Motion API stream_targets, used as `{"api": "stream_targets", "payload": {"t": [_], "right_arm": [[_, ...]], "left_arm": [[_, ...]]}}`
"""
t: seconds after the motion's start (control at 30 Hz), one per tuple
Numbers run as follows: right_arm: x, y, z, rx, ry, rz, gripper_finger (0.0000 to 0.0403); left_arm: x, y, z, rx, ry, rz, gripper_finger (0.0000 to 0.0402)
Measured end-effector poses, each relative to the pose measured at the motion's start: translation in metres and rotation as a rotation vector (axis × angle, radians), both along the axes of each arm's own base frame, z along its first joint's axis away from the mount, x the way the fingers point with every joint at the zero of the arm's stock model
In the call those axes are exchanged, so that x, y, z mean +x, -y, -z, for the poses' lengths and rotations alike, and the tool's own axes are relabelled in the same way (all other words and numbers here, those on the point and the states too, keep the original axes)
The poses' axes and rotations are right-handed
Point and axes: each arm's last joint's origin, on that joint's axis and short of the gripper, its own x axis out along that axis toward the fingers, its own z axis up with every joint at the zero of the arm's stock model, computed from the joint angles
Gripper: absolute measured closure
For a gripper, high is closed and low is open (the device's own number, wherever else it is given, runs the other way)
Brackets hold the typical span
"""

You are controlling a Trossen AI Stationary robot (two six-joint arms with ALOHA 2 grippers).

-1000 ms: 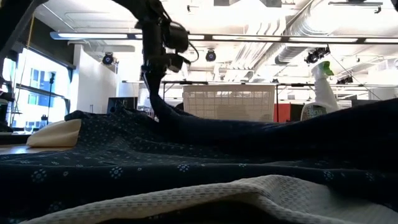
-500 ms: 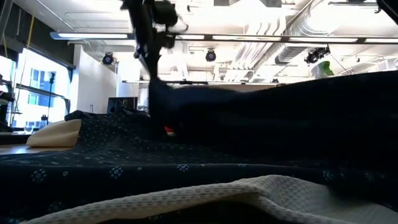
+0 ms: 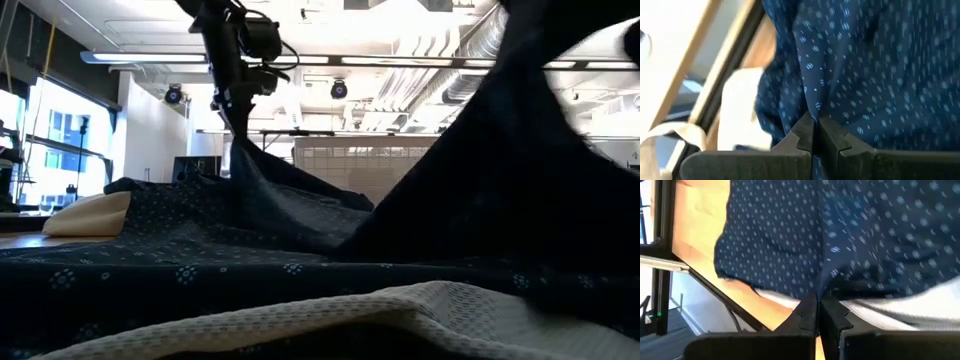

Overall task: Fold Laundry from Bin
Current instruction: Fold the blue polo shirt

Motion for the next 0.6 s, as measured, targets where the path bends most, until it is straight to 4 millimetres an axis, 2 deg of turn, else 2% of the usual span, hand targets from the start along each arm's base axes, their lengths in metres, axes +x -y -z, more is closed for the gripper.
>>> {"api": "stream_targets", "payload": {"t": [0.1,0.17,0.27,0.37,0.5,0.6], "right_arm": [[0.012,0.005,0.010,0.008,0.015,-0.036,0.0403],[0.020,0.005,0.023,0.017,0.030,-0.070,0.0403],[0.030,-0.001,0.040,0.088,0.064,-0.141,0.0403],[0.034,-0.008,0.052,0.129,0.068,-0.185,0.0403],[0.032,-0.009,0.056,0.131,0.048,-0.165,0.0389],[0.031,-0.009,0.051,0.138,0.047,-0.168,0.0351]], "left_arm": [[-0.004,0.003,0.008,-0.024,-0.057,0.025,0.0401],[-0.008,0.004,0.019,-0.043,-0.099,0.030,0.0401],[-0.017,0.007,0.031,-0.091,-0.177,0.026,0.0401],[-0.020,0.009,0.036,-0.102,-0.205,0.026,0.0401],[-0.021,0.007,0.033,-0.107,-0.194,0.030,0.0396],[-0.024,0.003,0.031,-0.147,-0.176,0.033,0.0369]]}}
